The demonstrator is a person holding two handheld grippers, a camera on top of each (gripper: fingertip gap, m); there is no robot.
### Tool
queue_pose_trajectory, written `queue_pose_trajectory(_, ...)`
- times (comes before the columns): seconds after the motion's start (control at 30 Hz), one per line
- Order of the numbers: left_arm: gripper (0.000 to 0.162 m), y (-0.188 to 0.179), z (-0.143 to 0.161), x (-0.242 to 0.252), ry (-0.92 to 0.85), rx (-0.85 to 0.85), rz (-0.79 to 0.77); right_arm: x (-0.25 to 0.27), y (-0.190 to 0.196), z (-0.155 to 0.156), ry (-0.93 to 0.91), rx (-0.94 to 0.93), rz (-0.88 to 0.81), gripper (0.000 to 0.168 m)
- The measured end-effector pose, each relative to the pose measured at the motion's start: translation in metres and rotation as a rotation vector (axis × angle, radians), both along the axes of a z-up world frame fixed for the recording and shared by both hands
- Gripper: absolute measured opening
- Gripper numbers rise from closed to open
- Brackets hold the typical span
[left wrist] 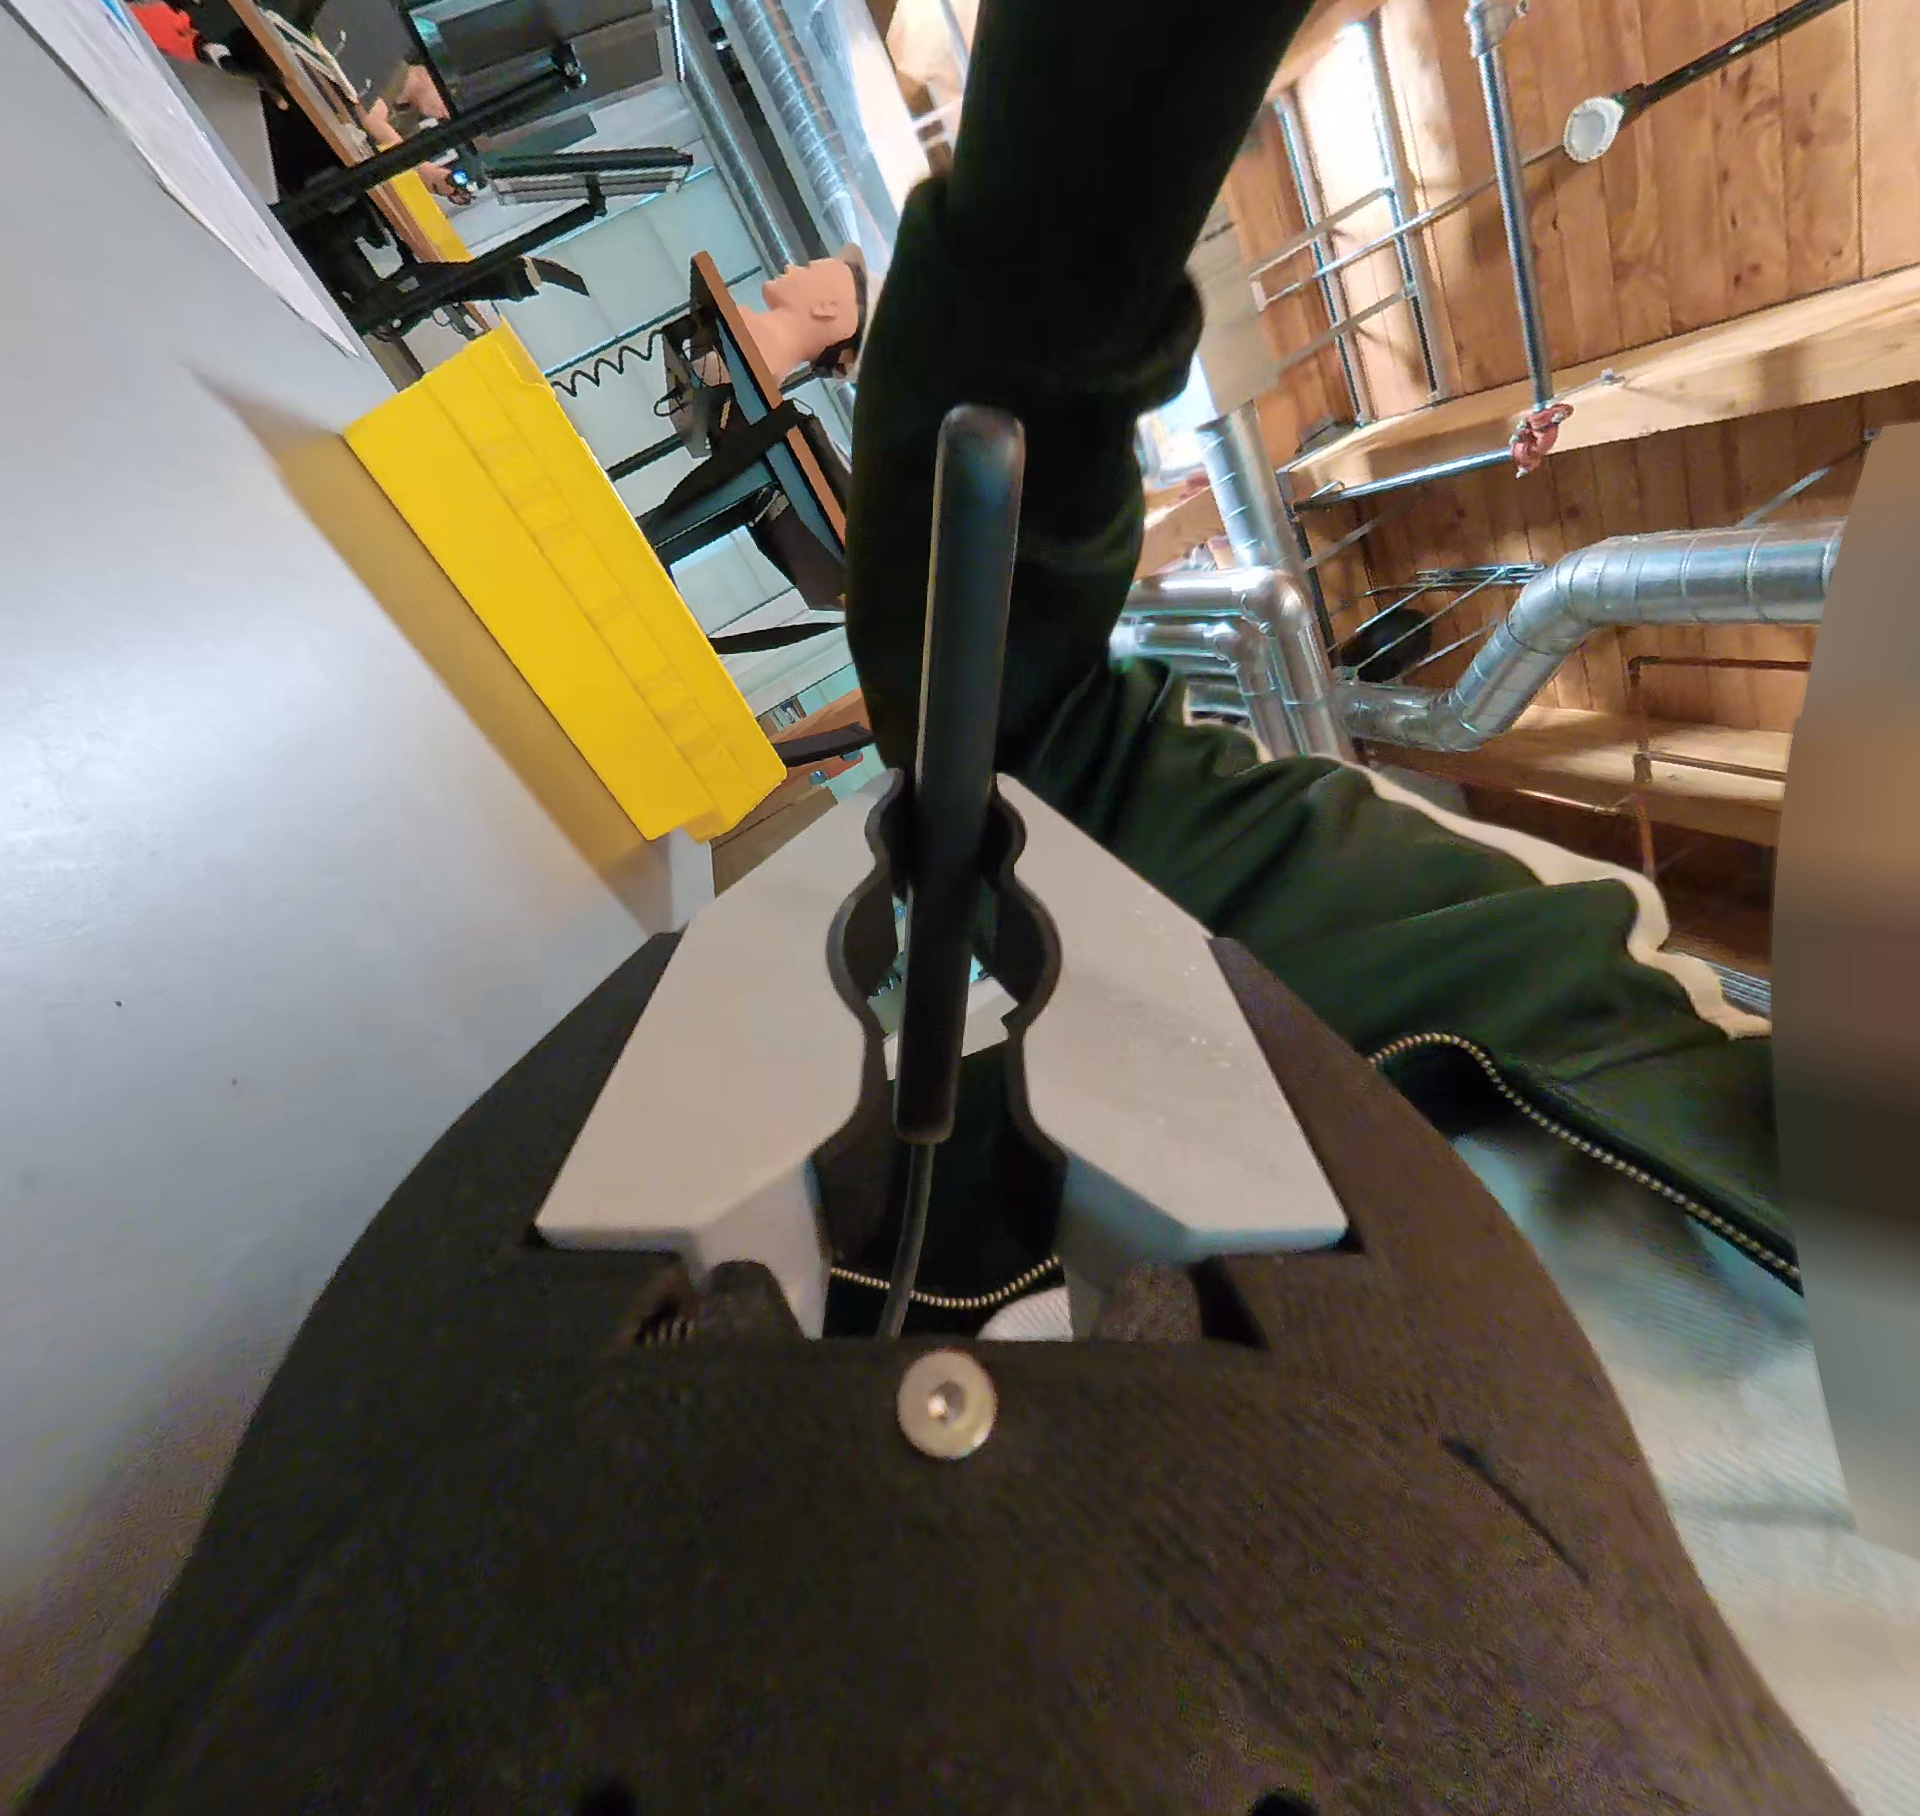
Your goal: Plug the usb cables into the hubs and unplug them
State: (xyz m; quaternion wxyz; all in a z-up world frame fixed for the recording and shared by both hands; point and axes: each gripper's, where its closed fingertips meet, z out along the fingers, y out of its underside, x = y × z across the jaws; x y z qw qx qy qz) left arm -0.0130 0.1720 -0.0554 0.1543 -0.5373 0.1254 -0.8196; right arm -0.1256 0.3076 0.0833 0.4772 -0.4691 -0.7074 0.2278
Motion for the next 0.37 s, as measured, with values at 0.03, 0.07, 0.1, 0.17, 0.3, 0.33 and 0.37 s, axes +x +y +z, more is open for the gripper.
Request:
queue_pose_trajectory(0.03,0.010,0.001,0.000,0.000,0.000,-0.001,0.003,0.017,0.000,0.005,0.026,0.000,-0.038,0.004)
queue_pose_trajectory(0.07,0.010,0.001,-0.001,0.000,0.001,-0.002,0.006,0.035,-0.002,0.009,0.051,0.001,-0.078,0.004)
queue_pose_trajectory(0.1,0.010,0.002,-0.001,-0.001,0.002,-0.002,0.011,0.052,-0.004,0.012,0.075,0.003,-0.122,0.005)
queue_pose_trajectory(0.17,0.010,0.004,0.001,-0.003,-0.013,-0.008,0.022,0.087,-0.010,0.015,0.126,0.007,-0.219,0.005)
queue_pose_trajectory(0.3,0.010,0.010,0.012,-0.015,-0.108,-0.035,0.036,0.156,-0.038,0.003,0.261,-0.028,-0.417,0.004)
queue_pose_trajectory(0.33,0.010,0.011,0.017,-0.019,-0.149,-0.045,0.041,0.172,-0.048,-0.006,0.297,-0.051,-0.460,0.004)
queue_pose_trajectory(0.37,0.010,0.013,0.023,-0.024,-0.194,-0.057,0.044,0.187,-0.058,-0.017,0.329,-0.076,-0.502,0.004)
